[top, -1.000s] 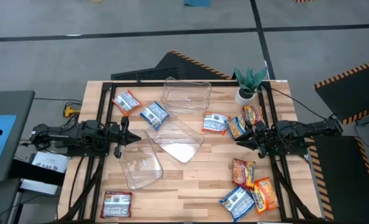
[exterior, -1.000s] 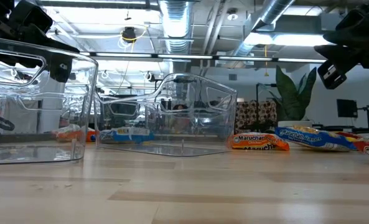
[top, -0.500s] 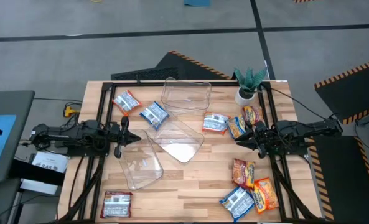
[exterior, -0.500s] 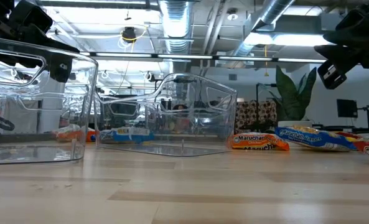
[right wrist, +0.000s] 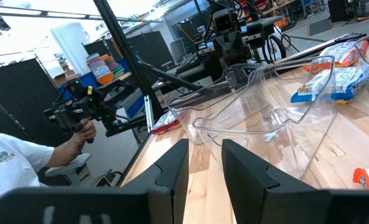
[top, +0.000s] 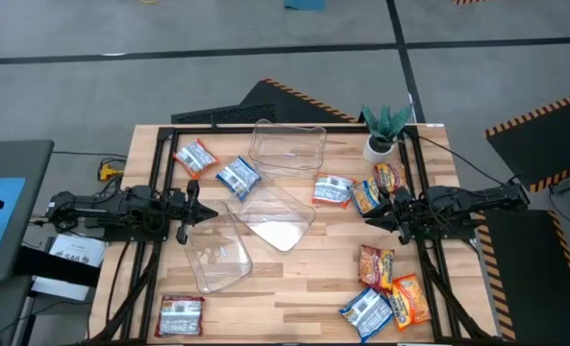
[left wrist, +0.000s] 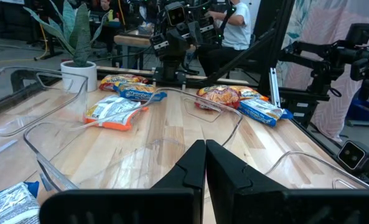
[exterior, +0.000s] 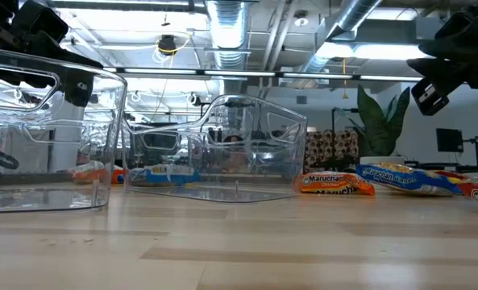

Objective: Sort Maruchan noodles

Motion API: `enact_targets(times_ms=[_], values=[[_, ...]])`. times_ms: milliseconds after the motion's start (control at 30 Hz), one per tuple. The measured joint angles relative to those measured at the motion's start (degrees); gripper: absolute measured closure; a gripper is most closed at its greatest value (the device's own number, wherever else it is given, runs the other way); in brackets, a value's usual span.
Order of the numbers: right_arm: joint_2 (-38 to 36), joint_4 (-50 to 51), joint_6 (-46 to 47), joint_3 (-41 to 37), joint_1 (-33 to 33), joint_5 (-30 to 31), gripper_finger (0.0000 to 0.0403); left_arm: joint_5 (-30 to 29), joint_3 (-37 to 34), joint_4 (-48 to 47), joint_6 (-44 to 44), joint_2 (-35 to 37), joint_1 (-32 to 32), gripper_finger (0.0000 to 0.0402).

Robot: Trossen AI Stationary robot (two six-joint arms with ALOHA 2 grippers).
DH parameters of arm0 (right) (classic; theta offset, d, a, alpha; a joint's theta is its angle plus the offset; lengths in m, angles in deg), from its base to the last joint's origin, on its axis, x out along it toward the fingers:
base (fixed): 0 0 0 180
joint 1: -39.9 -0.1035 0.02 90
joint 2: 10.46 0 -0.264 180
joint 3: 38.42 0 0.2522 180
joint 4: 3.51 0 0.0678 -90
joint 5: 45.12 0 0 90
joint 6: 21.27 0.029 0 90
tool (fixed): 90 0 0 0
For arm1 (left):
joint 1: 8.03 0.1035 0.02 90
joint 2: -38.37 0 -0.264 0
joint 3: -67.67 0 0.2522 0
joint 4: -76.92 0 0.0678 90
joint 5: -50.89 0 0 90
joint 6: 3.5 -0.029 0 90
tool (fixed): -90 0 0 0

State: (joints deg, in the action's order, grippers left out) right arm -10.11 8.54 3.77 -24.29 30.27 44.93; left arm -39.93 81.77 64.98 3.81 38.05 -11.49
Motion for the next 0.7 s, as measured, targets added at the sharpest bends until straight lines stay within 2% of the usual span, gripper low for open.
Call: enact_targets(times_ms=[167, 400, 467, 567, 700], values=[[0.0, 0.0, 0.0, 0.0, 0.0, 0.0, 0.028, -4.3, 0.0, 0.8, 0.6, 0.0, 0.0, 0.0401], [0.0, 0.0, 0.0, 0.0, 0.0, 0.0, 0.028, -5.6, 0.0, 3.2, 3.5, -0.1, 0.0, 0.0401], [0.0, 0.0, 0.0, 0.0, 0.0, 0.0, 0.028, -8.0, 0.1, 6.8, 3.1, -0.7, 0.0, 0.0401], [0.0, 0.0, 0.0, 0.0, 0.0, 0.0, 0.028, -10.8, 1.6, 5.9, -0.3, -2.8, 0.0, 0.0394], [0.0, 0.0, 0.0, 0.0, 0.0, 0.0, 0.028, -18.4, 8.5, 3.9, -2.6, -8.3, 1.0, 0.0358]])
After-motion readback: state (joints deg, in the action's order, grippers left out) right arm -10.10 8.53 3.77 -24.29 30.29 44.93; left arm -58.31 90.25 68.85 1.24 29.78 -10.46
